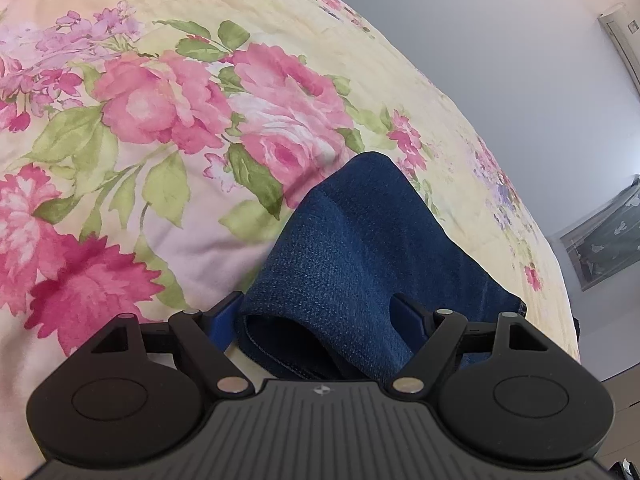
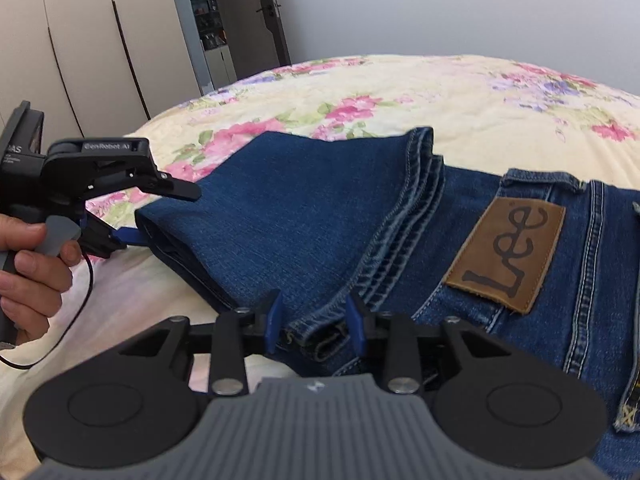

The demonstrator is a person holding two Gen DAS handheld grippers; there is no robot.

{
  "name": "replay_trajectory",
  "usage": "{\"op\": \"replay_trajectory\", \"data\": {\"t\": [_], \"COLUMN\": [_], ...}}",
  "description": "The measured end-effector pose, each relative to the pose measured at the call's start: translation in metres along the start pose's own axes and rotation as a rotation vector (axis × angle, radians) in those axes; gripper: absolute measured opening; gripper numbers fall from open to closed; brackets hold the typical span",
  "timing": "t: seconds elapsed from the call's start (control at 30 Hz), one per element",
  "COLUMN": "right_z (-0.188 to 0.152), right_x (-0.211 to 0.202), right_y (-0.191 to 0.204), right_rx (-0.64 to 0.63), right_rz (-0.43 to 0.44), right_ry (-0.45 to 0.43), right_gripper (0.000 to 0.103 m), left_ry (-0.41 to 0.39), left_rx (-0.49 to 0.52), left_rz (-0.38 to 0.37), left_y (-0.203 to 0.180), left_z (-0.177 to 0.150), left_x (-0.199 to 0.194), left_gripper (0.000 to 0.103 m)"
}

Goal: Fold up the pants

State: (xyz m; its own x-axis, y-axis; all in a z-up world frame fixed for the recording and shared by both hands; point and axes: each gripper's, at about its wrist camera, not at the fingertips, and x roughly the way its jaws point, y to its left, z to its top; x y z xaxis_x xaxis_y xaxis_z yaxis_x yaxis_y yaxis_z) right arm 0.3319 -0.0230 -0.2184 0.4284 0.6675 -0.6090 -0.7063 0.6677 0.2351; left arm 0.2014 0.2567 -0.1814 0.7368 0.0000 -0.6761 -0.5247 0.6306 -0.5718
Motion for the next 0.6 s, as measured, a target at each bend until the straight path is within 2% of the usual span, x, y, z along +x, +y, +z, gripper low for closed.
{"op": "replay_trajectory", "data": {"t": [0.2, 0.33, 0.43, 0.5, 0.6], "right_z": [-0.001, -0.002, -0.003, -0.002, -0.001], "right_x": [0.000, 0.002, 0.001, 0.000, 0.000], "right_y": [0.001, 0.003, 0.000, -0.004, -0.006], "right_rx": [-0.003, -0.010, 0.002, 0.021, 0.035], "right_rz": [-0.005, -0.018, -0.006, 0.007, 0.019], "right_ry": [0.010, 0.021, 0.013, 0.010, 0.010], "right_gripper": [0.033, 0.034, 0.035, 0.035, 0.035], "left_ry": [0.011, 0.015, 0.003, -0.011, -0.025], "left_rx": [-0.096, -0.074, -0.088, -0.126, -0.159], "left_rz": [-0.024, 0.012, 0.034, 0.016, -0.017], "left_y": [0.015, 0.006, 0.001, 0.005, 0.008], "left_z": [0.001, 0.001, 0.003, 0.004, 0.005], "left_x": [0.009, 0.013, 0.009, 0.004, -0.003], "left_gripper": [0.094, 0.094, 0.076, 0.053, 0.037]}}
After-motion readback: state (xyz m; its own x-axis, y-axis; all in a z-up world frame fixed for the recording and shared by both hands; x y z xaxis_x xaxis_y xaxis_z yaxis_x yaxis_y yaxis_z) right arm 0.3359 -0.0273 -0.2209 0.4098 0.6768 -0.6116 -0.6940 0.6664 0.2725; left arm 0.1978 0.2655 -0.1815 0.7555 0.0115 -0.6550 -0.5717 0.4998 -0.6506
